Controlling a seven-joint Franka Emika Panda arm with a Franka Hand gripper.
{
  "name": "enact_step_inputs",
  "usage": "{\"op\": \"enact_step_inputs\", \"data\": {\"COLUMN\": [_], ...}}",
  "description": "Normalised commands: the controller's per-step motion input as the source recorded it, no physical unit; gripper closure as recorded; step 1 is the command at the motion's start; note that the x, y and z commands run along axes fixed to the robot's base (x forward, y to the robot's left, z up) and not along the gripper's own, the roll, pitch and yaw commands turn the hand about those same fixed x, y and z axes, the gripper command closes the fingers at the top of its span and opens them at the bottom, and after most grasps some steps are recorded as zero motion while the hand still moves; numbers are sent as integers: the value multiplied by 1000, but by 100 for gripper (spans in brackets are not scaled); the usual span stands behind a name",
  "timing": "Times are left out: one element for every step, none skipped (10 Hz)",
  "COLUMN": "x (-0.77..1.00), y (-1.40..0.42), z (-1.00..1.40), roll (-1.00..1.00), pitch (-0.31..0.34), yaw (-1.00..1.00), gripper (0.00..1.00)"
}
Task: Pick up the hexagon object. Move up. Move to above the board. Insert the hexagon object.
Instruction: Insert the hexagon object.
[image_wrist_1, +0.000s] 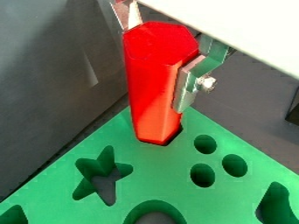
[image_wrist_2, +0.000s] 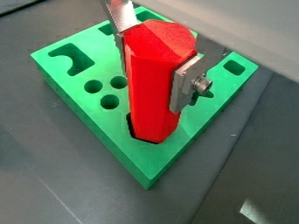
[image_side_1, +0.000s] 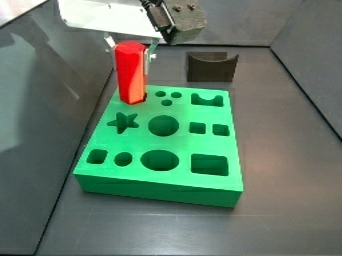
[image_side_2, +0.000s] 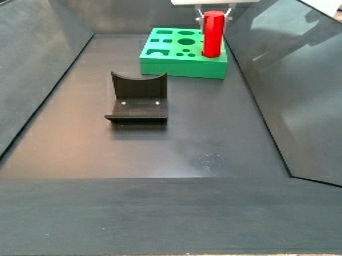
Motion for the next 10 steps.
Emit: {"op": "enact_step_inputs", "data": {"x": [74, 89, 29, 34, 0, 0, 14, 40, 60, 77], "y": [0, 0, 0, 0, 0, 0, 0, 6, 20, 17], "z": [-409, -537, -494, -506, -380, -386, -469, -863, -914, -903], "roll": [-71, -40, -7, 0, 0, 0, -13, -70, -66, -79], "pitch": [-114, -127, -113, -97, -64, -54, -103, -151, -124, -131], "yaw": [0, 0, 0, 0, 0, 0, 0, 0, -6, 0], "gripper": [100, 100, 100, 100, 100, 100, 100, 100, 100, 100]}}
